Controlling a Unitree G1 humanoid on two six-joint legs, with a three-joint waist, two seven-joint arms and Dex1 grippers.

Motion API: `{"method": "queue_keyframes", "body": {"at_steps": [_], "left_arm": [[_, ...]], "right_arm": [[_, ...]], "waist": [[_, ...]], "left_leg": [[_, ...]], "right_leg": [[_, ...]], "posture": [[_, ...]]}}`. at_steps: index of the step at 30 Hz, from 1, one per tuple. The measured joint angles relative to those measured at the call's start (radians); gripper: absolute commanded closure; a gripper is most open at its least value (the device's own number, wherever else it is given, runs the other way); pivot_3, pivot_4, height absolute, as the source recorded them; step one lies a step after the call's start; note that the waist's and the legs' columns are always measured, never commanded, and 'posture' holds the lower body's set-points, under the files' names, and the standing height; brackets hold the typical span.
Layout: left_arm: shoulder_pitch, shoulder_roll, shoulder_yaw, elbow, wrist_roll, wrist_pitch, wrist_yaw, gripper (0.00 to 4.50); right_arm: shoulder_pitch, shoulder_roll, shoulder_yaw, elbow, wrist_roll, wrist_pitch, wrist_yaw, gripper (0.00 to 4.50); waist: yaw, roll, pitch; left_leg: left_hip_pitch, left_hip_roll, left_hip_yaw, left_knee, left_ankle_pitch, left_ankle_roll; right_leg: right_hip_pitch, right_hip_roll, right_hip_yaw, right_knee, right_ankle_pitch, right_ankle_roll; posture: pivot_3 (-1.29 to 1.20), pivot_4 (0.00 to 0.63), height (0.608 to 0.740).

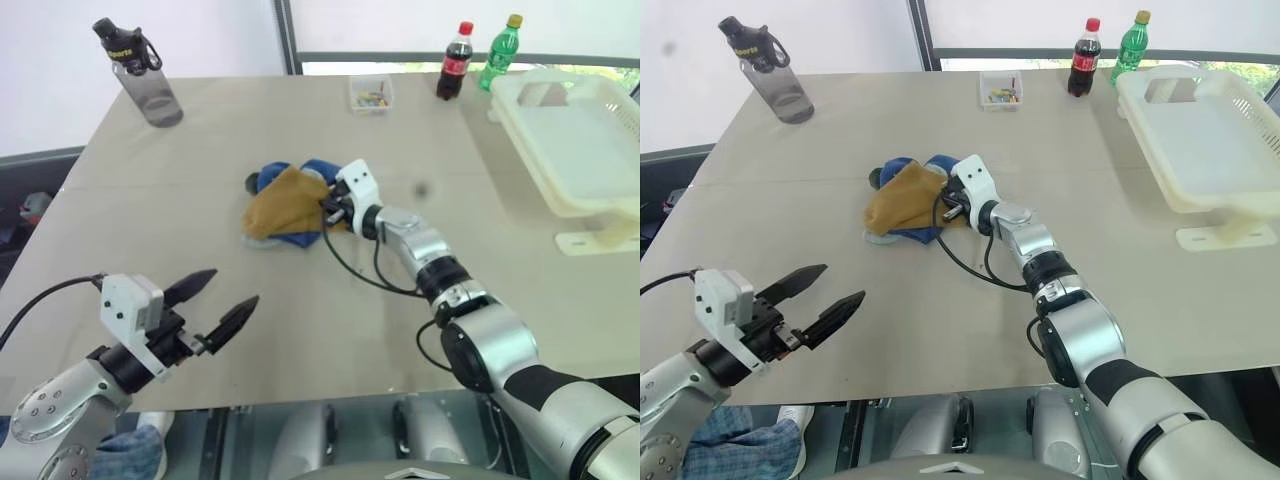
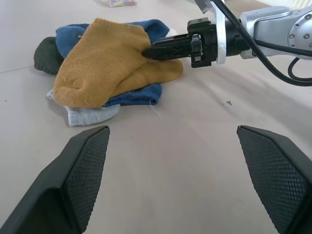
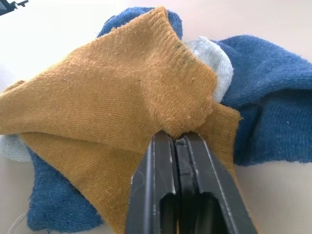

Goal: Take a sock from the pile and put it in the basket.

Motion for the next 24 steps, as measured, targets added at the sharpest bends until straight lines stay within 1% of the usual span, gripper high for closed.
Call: {"method": "queue_keyframes", "body": {"at_steps": [6, 9, 12, 13, 14, 15, 17, 19, 21, 22, 24], "left_arm": [[0.001, 0.0, -0.002, 0.0, 0.001, 0.0, 0.0, 0.0], [0.007, 0.0, -0.002, 0.0, 0.001, 0.0, 0.0, 0.0], [0.01, 0.0, -0.002, -0.001, 0.002, 0.0, 0.001, 0.0], [0.012, -0.001, -0.004, -0.002, 0.002, 0.0, 0.001, 0.0], [0.013, -0.001, -0.004, -0.002, 0.002, 0.0, 0.002, 0.0], [0.013, -0.002, -0.007, -0.003, 0.003, 0.0, 0.002, 0.0], [0.013, -0.003, -0.009, -0.003, 0.006, -0.001, 0.002, 0.0], [0.01, -0.005, -0.012, -0.006, 0.008, -0.002, 0.002, 0.0], [0.012, -0.005, -0.013, -0.006, 0.008, -0.002, 0.002, 0.0], [0.012, -0.005, -0.013, -0.007, 0.008, -0.002, 0.002, 0.0], [0.015, -0.005, -0.013, -0.007, 0.008, -0.002, 0.002, 0.0]], "right_arm": [[0.0, -0.006, -0.001, -0.018, 0.0, -0.002, 0.007, 4.35], [0.019, -0.024, 0.001, -0.143, 0.006, 0.065, 0.028, 4.35], [0.07, -0.046, 0.027, -0.3, 0.007, 0.205, 0.038, 4.35], [0.117, -0.061, 0.047, -0.406, 0.009, 0.314, 0.044, 4.35], [0.124, -0.063, 0.049, -0.42, 0.01, 0.332, 0.044, 4.35], [0.157, -0.079, 0.059, -0.507, 0.015, 0.426, 0.044, 4.35], [0.173, -0.092, 0.069, -0.568, 0.018, 0.482, 0.044, 4.35], [0.234, -0.162, 0.093, -0.729, 0.021, 0.612, 0.046, 4.35], [0.258, -0.196, 0.095, -0.771, 0.02, 0.654, 0.045, 4.35], [0.297, -0.24, 0.093, -0.83, 0.025, 0.712, 0.046, 4.35], [0.32, -0.261, 0.091, -0.867, 0.034, 0.754, 0.046, 4.35]], "waist": [[0.0, 0.0, 0.0], [0.001, 0.0, 0.0], [0.002, 0.0, 0.0], [0.002, 0.0, 0.0], [0.002, 0.0, 0.0], [0.003, 0.0, 0.0], [0.003, 0.0, 0.0], [0.009, 0.0, 0.0], [0.009, 0.0, 0.0], [0.008, -0.001, 0.0], [0.006, 0.0, 0.0]], "left_leg": [[0.0, 0.0, 0.0, 0.0, 0.0, 0.0], [0.0, 0.0, 0.0, 0.0, 0.0, 0.0], [-0.001, 0.0, 0.0, 0.0, 0.0, 0.0], [-0.001, 0.0, -0.001, 0.0, 0.0, 0.0], [-0.001, 0.0, -0.001, 0.0, 0.0, 0.0], [-0.002, 0.0, -0.001, 0.0, 0.0, 0.0], [-0.002, 0.0, -0.001, 0.0, 0.0, 0.0], [-0.002, 0.0, -0.002, 0.0, 0.0, 0.0], [-0.002, -0.001, -0.002, 0.0, 0.0, 0.0], [-0.002, -0.001, -0.001, 0.0, 0.0, 0.0], [-0.002, -0.001, -0.001, 0.0, 0.0, 0.001]], "right_leg": [[0.0, 0.0, 0.0, 0.0, 0.0, 0.0], [0.0, -0.001, 0.0, 0.0, 0.0, 0.0], [0.0, -0.002, 0.001, -0.001, 0.0, 0.0], [0.0, -0.002, 0.002, -0.001, 0.0, 0.0], [-0.001, -0.003, 0.003, 0.0, 0.0, 0.0], [-0.001, -0.003, 0.002, 0.0, 0.0, 0.0], [-0.001, -0.003, 0.002, 0.0, 0.0, 0.0], [-0.001, -0.003, 0.001, -0.001, 0.0, 0.0], [-0.001, -0.004, 0.002, -0.001, 0.0, 0.0], [-0.001, -0.004, 0.002, -0.001, 0.0, 0.0], [-0.001, -0.003, 0.002, -0.001, 0.0, 0.0]], "posture": [[0.0, 0.15, 0.74], [0.0, 0.15, 0.74], [0.0, 0.15, 0.74], [0.0, 0.15, 0.74], [0.0, 0.15, 0.74], [0.0, 0.15, 0.74], [0.0, 0.15, 0.74], [0.0, 0.15, 0.74], [0.0, 0.15, 0.74], [0.0, 0.15, 0.74], [0.0, 0.15, 0.74]]}}
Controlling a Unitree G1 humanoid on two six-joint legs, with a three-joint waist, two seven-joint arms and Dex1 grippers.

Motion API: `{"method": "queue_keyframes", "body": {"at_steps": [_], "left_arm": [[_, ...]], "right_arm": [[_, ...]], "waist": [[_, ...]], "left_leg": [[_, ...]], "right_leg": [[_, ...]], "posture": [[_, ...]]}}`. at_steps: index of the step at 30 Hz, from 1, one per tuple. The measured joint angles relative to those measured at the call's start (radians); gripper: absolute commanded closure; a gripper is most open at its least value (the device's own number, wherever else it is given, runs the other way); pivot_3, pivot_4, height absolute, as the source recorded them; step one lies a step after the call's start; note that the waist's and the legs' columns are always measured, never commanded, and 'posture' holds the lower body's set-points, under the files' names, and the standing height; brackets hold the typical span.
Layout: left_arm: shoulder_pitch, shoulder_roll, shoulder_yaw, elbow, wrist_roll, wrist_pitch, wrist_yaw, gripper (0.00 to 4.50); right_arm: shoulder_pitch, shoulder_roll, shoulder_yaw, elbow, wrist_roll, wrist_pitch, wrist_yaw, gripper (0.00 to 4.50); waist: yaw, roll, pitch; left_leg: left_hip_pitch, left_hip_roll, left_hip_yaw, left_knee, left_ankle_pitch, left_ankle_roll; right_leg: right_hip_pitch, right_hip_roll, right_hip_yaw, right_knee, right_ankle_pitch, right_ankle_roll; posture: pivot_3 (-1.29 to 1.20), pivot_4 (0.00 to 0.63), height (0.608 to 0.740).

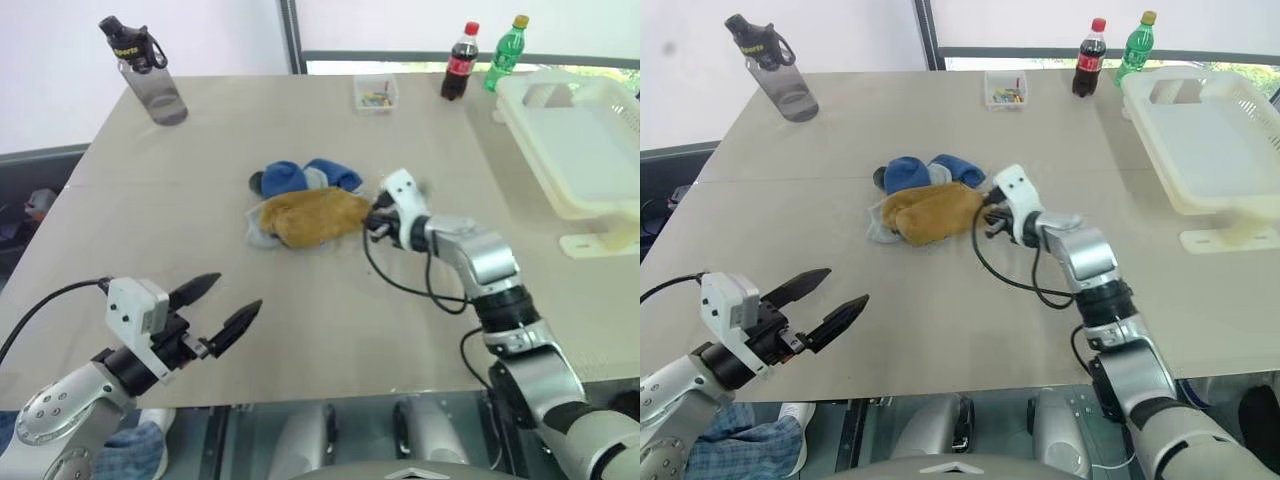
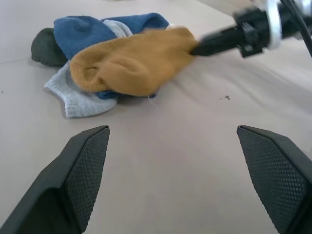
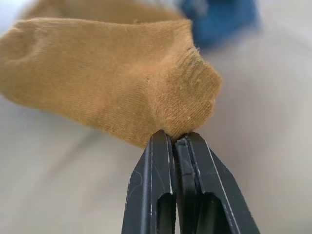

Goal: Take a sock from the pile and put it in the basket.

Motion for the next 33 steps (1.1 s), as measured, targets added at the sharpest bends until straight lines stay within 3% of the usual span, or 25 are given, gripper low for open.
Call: {"method": "queue_keyframes", "body": {"at_steps": [14, 33], "left_arm": [[-0.033, 0.012, -0.008, 0.001, 0.0, 0.002, -0.02, 0.0], [-0.113, 0.124, -0.11, 0.083, -0.021, 0.027, -0.201, 0.0]], "right_arm": [[0.28, -0.394, -0.068, -0.397, 0.18, 0.249, 0.134, 4.35], [0.532, -0.566, -0.213, -0.585, 0.312, 0.291, 0.124, 4.35]], "waist": [[0.015, -0.001, 0.0], [0.048, -0.006, -0.004]], "left_leg": [[0.002, 0.001, 0.0, 0.001, -0.003, 0.005], [0.006, 0.0, -0.004, 0.002, -0.003, 0.005]], "right_leg": [[0.003, 0.005, 0.0, 0.0, 0.0, 0.0], [0.01, 0.006, -0.007, -0.002, 0.0, 0.0]], "posture": [[0.0, 0.15, 0.74], [0.0, 0.15, 0.74]]}}
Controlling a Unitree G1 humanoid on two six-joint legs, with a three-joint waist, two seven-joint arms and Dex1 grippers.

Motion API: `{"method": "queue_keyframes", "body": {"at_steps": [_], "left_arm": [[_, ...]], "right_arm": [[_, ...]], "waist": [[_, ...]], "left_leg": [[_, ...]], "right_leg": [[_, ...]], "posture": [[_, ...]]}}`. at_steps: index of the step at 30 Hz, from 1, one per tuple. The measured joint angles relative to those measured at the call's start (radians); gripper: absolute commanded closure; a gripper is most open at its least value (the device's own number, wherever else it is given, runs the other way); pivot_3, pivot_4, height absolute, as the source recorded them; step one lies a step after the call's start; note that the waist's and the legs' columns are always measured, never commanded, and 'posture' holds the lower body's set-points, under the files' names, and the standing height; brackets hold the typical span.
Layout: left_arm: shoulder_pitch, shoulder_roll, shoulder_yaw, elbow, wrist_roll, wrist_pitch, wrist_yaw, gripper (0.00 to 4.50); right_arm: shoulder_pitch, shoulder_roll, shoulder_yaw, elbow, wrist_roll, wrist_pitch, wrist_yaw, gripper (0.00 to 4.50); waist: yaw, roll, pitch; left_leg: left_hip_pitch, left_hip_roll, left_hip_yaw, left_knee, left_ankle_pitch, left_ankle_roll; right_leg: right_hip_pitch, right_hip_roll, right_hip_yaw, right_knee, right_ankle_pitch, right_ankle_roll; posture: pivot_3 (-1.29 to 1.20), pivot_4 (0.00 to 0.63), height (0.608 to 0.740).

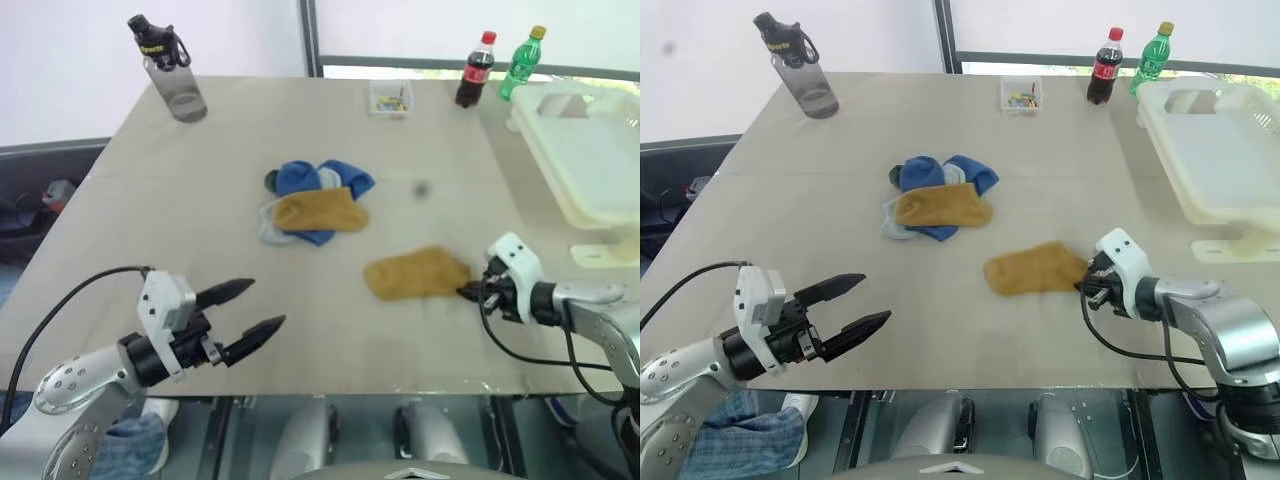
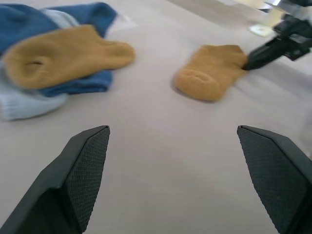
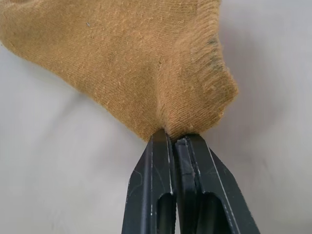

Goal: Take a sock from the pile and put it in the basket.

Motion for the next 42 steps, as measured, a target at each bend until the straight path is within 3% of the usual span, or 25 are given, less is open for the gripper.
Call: {"method": "queue_keyframes", "body": {"at_steps": [8, 9, 11, 14, 19, 23, 28, 34, 36, 39, 42], "left_arm": [[-0.075, 0.039, -0.052, 0.071, 0.001, 0.0, -0.099, 0.0], [-0.077, 0.044, -0.055, 0.075, 0.0, 0.001, -0.109, 0.0], [-0.078, 0.053, -0.066, 0.079, -0.012, 0.016, -0.137, 0.0], [-0.076, 0.058, -0.067, 0.079, -0.018, 0.02, -0.149, 0.0], [-0.079, 0.063, -0.068, 0.081, -0.019, 0.022, -0.156, 0.0], [-0.083, 0.063, -0.055, 0.085, -0.02, 0.021, -0.153, 0.0], [-0.073, 0.061, -0.01, 0.093, -0.019, 0.013, -0.148, 0.0], [-0.084, 0.029, 0.036, 0.112, 0.012, -0.02, -0.094, 0.0], [-0.127, 0.004, 0.04, 0.142, 0.048, -0.044, -0.039, 0.0], [-0.158, -0.01, 0.04, 0.153, 0.085, -0.072, 0.007, 0.0], [-0.151, -0.014, 0.04, 0.161, 0.116, -0.083, 0.028, 0.0]], "right_arm": [[0.05, -0.009, -0.044, -0.037, 0.045, 0.023, -0.029, 4.35], [0.053, -0.009, -0.046, -0.038, 0.049, 0.024, -0.032, 3.69], [0.085, -0.033, -0.057, -0.066, 0.083, 0.023, -0.011, 3.11], [0.127, -0.08, -0.068, -0.091, 0.104, 0.007, 0.023, 1.88], [0.229, -0.243, -0.085, -0.099, 0.126, -0.08, 0.147, 1.88], [0.2, -0.264, -0.087, -0.021, 0.116, -0.175, 0.191, 1.88], [-0.097, -0.16, -0.093, 0.054, 0.132, -0.245, 0.161, 1.88], [-0.305, 0.098, 0.168, 0.203, 0.0, -0.294, 0.016, 1.88], [-0.391, 0.243, 0.247, 0.333, -0.068, -0.322, -0.049, 1.88], [-0.503, 0.372, 0.305, 0.49, -0.133, -0.377, -0.108, 1.88], [-0.589, 0.43, 0.305, 0.622, -0.182, -0.426, -0.149, 1.88]], "waist": [[0.003, 0.0, 0.0], [0.003, 0.0, 0.0], [0.005, 0.0, 0.0], [0.006, -0.001, 0.0], [0.006, 0.0, 0.0], [-0.005, -0.001, 0.001], [-0.024, -0.001, 0.002], [-0.019, -0.001, 0.002], [-0.022, -0.001, 0.003], [-0.024, -0.001, 0.003], [-0.02, -0.001, 0.003]], "left_leg": [[0.0, 0.0, 0.0, 0.0, 0.0, 0.0], [0.0, 0.0, 0.0, 0.0, 0.0, 0.0], [0.0, 0.0, -0.001, 0.0, 0.0, 0.0], [0.0, 0.0, -0.001, 0.0, 0.0, 0.0], [0.0, 0.0, -0.001, 0.001, 0.0, 0.0], [0.001, 0.001, 0.001, 0.002, 0.0, 0.0], [0.002, 0.003, 0.001, 0.001, 0.0, 0.0], [-0.002, 0.002, 0.001, 0.001, 0.0, 0.0], [-0.001, 0.001, 0.002, 0.002, 0.002, -0.003], [-0.003, 0.001, 0.002, 0.002, 0.003, -0.005], [-0.005, 0.0, 0.002, 0.001, 0.003, -0.005]], "right_leg": [[0.0, 0.0, 0.0, 0.0, 0.0, 0.0], [0.0, 0.0, 0.0, 0.0, 0.0, 0.0], [0.0, 0.0, -0.001, 0.0, 0.0, 0.0], [0.001, 0.0, -0.001, -0.001, 0.0, 0.0], [0.001, 0.0, -0.001, 0.0, 0.0, 0.0], [0.001, 0.001, 0.001, 0.001, 0.0, 0.0], [0.001, 0.005, 0.001, 0.001, 0.0, 0.0], [-0.002, 0.003, 0.001, 0.001, 0.0, 0.0], [-0.002, 0.002, 0.002, 0.003, 0.0, 0.0], [-0.005, 0.002, 0.002, 0.003, 0.0, 0.0], [-0.007, 0.001, 0.002, 0.002, 0.0, 0.0]], "posture": [[0.0, 0.15, 0.74], [0.0, 0.15, 0.74], [0.0, 0.15, 0.74], [0.0, 0.15, 0.74], [0.0, 0.15, 0.74], [0.0, 0.15, 0.74], [0.0, 0.15, 0.74], [0.0, 0.15, 0.74], [0.0, 0.15, 0.74], [0.0, 0.15, 0.74], [0.0, 0.15, 0.74]]}}
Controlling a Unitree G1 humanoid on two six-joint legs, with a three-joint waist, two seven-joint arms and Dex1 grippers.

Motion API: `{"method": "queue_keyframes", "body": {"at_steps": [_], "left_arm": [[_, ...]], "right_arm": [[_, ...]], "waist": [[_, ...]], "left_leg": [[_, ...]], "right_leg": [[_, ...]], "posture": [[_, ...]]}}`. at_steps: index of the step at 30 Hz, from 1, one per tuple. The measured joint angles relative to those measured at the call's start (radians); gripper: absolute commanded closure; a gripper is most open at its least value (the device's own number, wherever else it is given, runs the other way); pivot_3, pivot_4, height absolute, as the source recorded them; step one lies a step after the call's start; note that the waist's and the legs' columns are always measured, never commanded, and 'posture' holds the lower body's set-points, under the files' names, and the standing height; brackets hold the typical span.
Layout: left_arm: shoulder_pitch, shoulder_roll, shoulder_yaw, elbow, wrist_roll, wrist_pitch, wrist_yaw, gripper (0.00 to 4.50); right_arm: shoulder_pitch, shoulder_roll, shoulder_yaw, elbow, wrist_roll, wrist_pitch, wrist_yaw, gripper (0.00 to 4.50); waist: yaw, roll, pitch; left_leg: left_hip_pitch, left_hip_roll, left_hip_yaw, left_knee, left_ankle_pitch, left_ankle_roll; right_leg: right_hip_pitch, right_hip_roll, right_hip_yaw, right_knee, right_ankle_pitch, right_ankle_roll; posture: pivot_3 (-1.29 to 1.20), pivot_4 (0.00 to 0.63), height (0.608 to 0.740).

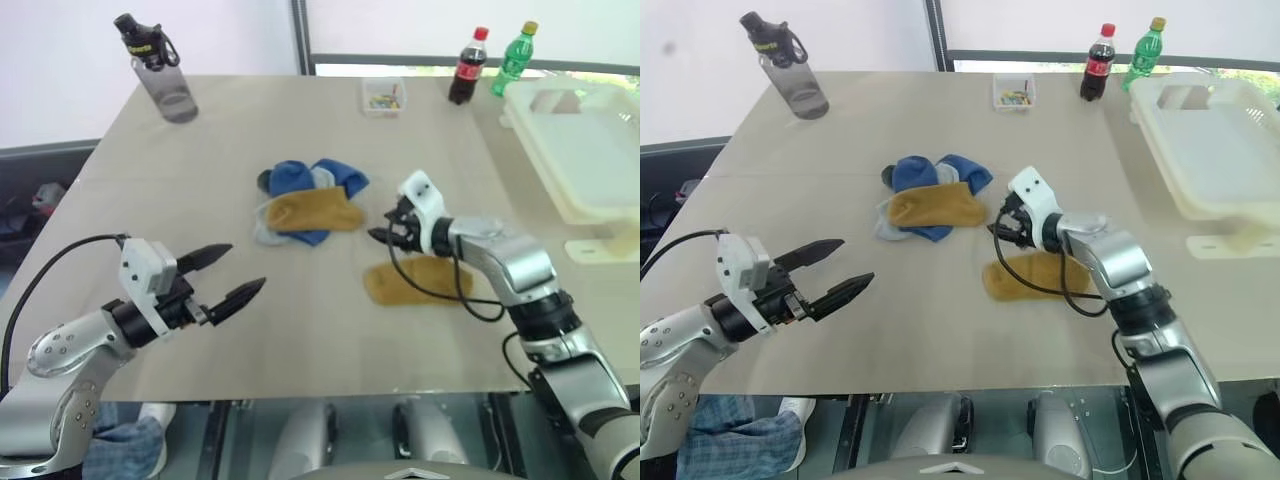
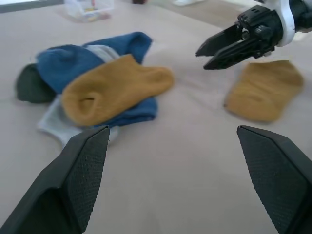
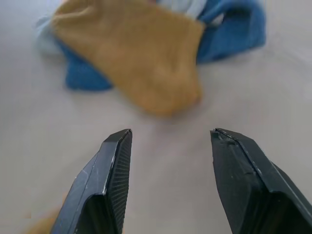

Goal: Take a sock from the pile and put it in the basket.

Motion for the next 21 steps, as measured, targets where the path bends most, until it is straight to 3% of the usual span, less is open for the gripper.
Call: {"method": "queue_keyframes", "body": {"at_steps": [10, 17, 20, 21], "left_arm": [[0.012, -0.005, 0.003, 0.001, 0.023, -0.013, 0.025, 0.0], [0.021, -0.005, 0.005, -0.002, 0.022, -0.011, 0.026, 0.0], [0.022, -0.005, 0.005, -0.003, 0.022, -0.009, 0.027, 0.0], [0.022, -0.005, 0.005, -0.005, 0.021, -0.009, 0.028, 0.0]], "right_arm": [[-0.116, 0.132, -0.006, 0.359, -0.085, -0.153, 0.002, 1.88], [-0.159, 0.214, -0.008, 0.47, -0.104, -0.224, 0.027, 1.88], [-0.159, 0.221, -0.017, 0.48, -0.11, -0.233, 0.036, 2.67], [-0.159, 0.222, -0.02, 0.484, -0.115, -0.235, 0.039, 3.22]], "waist": [[-0.014, 0.0, 0.0], [-0.03, 0.0, 0.0], [-0.03, 0.0, 0.0], [-0.03, 0.0, 0.0]], "left_leg": [[0.001, 0.001, 0.003, -0.001, 0.0, 0.0], [0.001, 0.001, 0.003, -0.001, 0.0, -0.001], [0.001, 0.001, 0.003, -0.001, 0.0, -0.001], [0.001, 0.001, 0.003, -0.001, 0.0, -0.001]], "right_leg": [[-0.002, 0.0, 0.002, 0.002, 0.0, 0.0], [-0.003, 0.0, 0.003, 0.003, 0.0, 0.0], [-0.003, 0.0, 0.003, 0.003, 0.0, 0.0], [-0.003, 0.0, 0.003, 0.003, 0.0, 0.0]], "posture": [[0.0, 0.15, 0.74], [0.0, 0.15, 0.74], [0.0, 0.15, 0.74], [0.0, 0.15, 0.74]]}}
